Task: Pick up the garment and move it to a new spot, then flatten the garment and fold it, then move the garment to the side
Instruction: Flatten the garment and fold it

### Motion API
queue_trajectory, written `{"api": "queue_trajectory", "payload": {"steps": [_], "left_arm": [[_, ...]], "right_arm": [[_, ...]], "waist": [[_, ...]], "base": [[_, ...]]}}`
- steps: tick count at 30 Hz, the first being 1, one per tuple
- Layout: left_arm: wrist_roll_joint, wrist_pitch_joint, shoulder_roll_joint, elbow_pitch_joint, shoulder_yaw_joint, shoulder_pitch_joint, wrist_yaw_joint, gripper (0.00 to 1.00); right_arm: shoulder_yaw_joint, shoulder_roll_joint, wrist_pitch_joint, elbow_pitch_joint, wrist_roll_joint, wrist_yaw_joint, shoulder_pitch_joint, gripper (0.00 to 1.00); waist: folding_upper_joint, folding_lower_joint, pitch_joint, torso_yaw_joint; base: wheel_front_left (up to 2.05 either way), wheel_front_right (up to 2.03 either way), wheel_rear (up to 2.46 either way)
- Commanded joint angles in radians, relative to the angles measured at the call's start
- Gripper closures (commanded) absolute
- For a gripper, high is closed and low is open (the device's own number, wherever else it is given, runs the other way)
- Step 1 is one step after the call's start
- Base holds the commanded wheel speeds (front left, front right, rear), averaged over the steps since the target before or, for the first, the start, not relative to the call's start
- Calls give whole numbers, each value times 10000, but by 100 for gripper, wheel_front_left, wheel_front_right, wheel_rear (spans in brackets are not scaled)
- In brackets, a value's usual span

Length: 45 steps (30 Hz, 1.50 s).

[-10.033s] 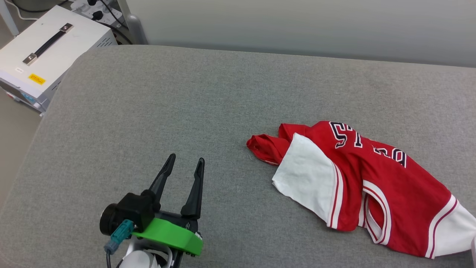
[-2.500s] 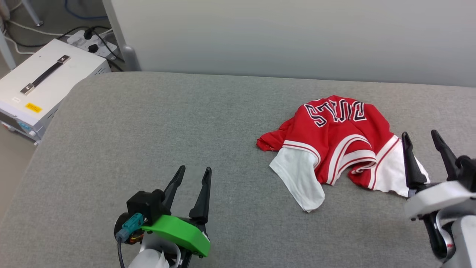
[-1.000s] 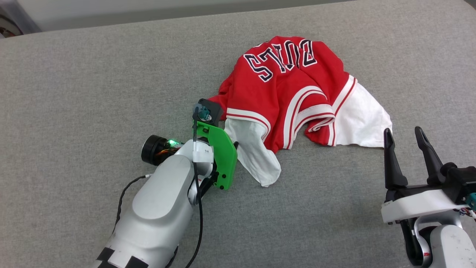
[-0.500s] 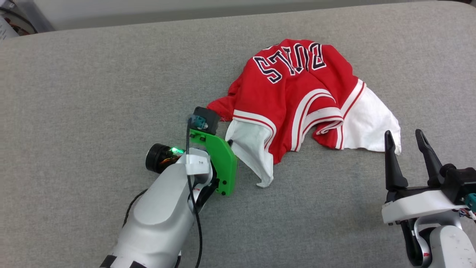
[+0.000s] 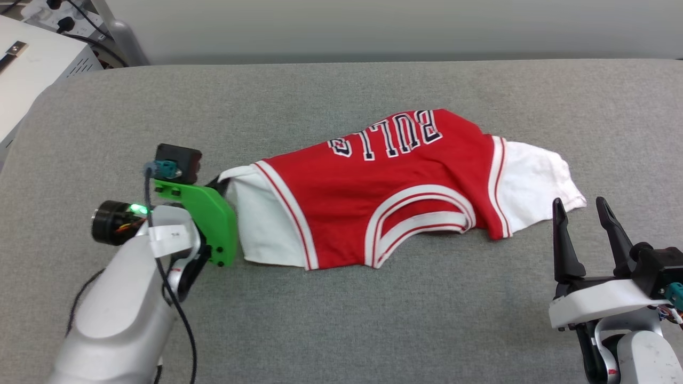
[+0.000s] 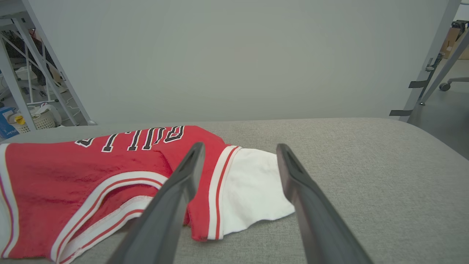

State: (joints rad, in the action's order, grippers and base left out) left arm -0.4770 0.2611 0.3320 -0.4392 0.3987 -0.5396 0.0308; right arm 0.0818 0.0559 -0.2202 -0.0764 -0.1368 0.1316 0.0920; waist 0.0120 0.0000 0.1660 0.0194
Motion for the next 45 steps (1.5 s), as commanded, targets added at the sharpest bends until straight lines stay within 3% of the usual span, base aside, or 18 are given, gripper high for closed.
{"api": "queue_trajectory", "payload": {"steps": [1, 6, 7, 8, 11, 22, 27, 34, 38, 45], "left_arm": [[-91, 140, 313, 147, -111, 166, -57, 100], [-180, 449, 944, 340, -184, 176, 227, 96], [-222, 430, 965, 314, -147, 172, 329, 45], [-233, 373, 983, 235, -97, 168, 411, 0], [-51, -122, 1031, -68, 59, 129, 532, 0], [-127, -3897, 668, -4, -790, 854, 41, 0], [-264, -4997, 552, 1135, -1180, 2072, -111, 0], [235, -5221, 31, 3522, -1778, 4093, -486, 0], [597, -5225, -353, 4457, -1835, 5085, -454, 0], [997, -5227, -746, 4987, -1816, 5325, -137, 0]], "right_arm": [[-23, -13, -3, -54, -47, -9, -70, 0], [-76, -28, 16, -196, -64, -9, 17, 0], [-83, -30, 18, -221, -60, -9, 38, 0], [-79, -32, 27, -252, -55, -9, 61, 0], [-79, -35, 43, -323, -19, -9, 99, 0], [57, -5, 193, -170, -139, -9, -167, 0], [36, 73, 385, 37, -120, -9, -483, 0], [6, 348, 1034, 520, -174, -9, -860, 0], [52, 977, 2691, 834, -238, -9, -867, 0], [282, 2387, 7175, 1051, -590, -9, 177, 0]], "waist": [[-120, 0, -53, -84], [-120, 0, 80, -21], [-120, 0, 95, -11], [-120, 0, 110, -5], [-120, 0, 94, -5], [-120, 0, -766, -354], [-120, 0, -1157, -601], [-120, 0, -1378, -884], [-120, 0, -1306, -1170], [-120, 0, -830, -1824]], "base": [[0, 0, 0], [0, 0, 0], [0, 0, 0], [0, 0, 0], [0, 0, 0], [0, 0, 0], [0, 0, 0], [0, 0, 0], [0, 0, 0], [0, 0, 0]]}}
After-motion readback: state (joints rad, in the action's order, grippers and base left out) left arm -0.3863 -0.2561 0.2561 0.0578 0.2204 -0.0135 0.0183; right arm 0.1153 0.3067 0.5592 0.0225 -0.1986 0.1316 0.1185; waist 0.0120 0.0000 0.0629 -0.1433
